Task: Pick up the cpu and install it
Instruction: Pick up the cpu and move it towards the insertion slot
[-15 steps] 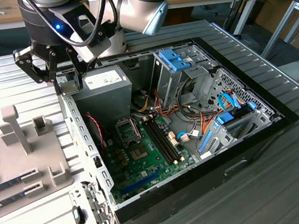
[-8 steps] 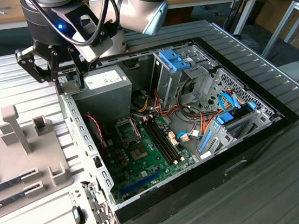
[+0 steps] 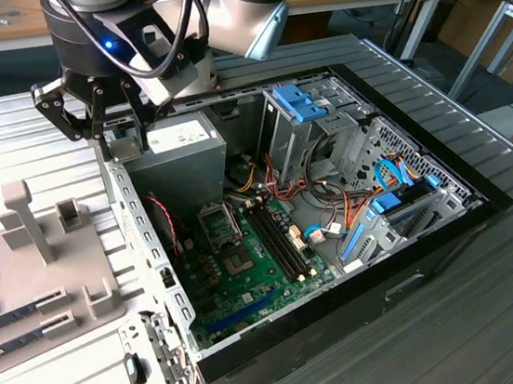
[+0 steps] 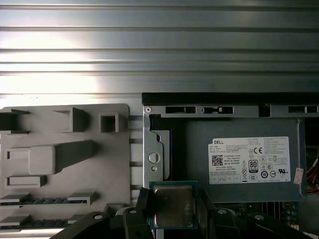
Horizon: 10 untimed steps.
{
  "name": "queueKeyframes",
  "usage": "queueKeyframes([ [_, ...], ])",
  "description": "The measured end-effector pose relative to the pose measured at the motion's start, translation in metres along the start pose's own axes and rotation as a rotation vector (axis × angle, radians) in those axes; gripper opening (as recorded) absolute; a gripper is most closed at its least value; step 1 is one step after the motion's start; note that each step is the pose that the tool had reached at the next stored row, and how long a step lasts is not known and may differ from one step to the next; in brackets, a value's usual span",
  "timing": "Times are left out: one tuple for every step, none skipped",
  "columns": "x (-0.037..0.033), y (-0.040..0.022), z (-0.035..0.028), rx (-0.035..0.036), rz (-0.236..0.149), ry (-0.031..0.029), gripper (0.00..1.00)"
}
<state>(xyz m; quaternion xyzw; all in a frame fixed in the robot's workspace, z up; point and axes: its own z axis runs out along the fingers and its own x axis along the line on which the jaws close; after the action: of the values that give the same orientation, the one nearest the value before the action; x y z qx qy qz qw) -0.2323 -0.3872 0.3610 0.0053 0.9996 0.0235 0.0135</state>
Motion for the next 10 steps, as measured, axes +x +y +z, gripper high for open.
queueKeyframes([
  [-0.0008,0.0,0.0001,0.0,0.0,0.0,0.47],
  [-0.0011,0.0,0.0001,0.0,0.0,0.0,0.47],
  [-0.0016,0.0,0.0001,0.0,0.0,0.0,0.47],
  [-0.002,0.0,0.0002,0.0,0.0,0.0,0.47],
  [-0.0026,0.0,0.0002,0.0,0.0,0.0,0.47],
  [-0.003,0.0,0.0003,0.0,0.0,0.0,0.47],
  [-0.0035,0.0,0.0003,0.0,0.0,0.0,0.47],
  [-0.0039,0.0,0.0003,0.0,0.0,0.0,0.47],
  [-0.0043,0.0,0.0004,0.0001,0.0,0.0,0.47],
  [-0.0048,0.0,0.0004,0.0,0.0,0.0,0.47],
])
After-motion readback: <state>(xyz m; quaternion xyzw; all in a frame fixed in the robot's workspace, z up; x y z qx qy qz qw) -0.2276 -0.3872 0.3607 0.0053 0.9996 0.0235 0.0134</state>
